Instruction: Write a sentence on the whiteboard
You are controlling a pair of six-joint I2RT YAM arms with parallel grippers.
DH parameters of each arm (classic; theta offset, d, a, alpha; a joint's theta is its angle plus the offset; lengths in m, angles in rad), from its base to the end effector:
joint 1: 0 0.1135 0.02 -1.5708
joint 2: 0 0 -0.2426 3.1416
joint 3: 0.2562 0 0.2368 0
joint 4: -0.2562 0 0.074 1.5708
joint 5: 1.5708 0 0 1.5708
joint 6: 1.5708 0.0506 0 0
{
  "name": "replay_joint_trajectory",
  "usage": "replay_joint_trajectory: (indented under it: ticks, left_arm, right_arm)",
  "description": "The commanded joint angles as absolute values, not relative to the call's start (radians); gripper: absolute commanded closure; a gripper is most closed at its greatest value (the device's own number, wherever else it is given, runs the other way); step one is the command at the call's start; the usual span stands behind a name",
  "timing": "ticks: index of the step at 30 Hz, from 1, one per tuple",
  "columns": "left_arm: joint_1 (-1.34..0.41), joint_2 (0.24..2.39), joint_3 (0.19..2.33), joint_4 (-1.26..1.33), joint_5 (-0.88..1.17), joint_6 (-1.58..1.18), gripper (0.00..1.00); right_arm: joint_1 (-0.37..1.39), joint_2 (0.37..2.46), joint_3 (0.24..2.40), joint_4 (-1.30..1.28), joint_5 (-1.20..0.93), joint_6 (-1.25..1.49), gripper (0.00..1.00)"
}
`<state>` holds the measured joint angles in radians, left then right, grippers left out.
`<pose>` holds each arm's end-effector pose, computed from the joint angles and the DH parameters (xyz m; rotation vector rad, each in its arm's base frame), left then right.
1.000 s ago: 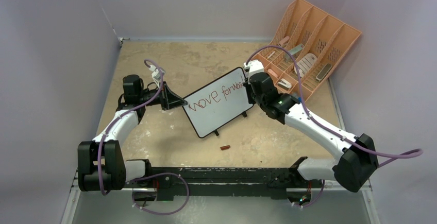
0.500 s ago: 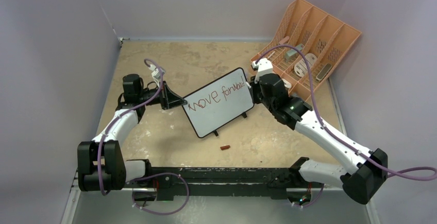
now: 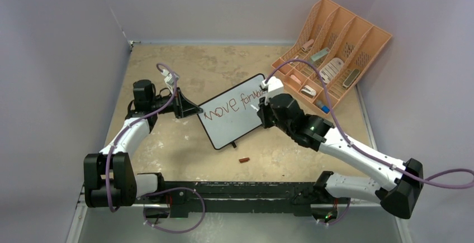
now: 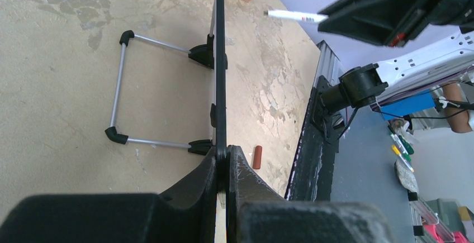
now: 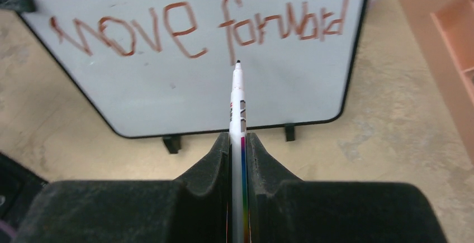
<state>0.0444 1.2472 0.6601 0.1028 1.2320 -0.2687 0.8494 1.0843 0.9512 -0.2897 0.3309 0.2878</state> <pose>0.2491 -0.0367 0.2243 0.4788 1.8956 -1.3862 0.1792 0.1789 0.3070 -0.3434 1.9626 0.4110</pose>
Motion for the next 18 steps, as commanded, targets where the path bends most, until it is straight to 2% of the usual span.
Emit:
replay_joint_trajectory:
  ticks: [1, 18]
  left_arm:
    - [0.041, 1.251, 0.688, 0.1, 1.193, -0.236, 1.0]
    - [0.041, 1.247, 0.687, 0.106, 1.198, -0.239, 1.0]
  right_arm:
    - [0.936, 1.102, 0.959, -0.28, 0.367, 0.373, 1.0]
    - [1.263, 1.279, 1.006, -0.204, 0.474, 0.543, 1.0]
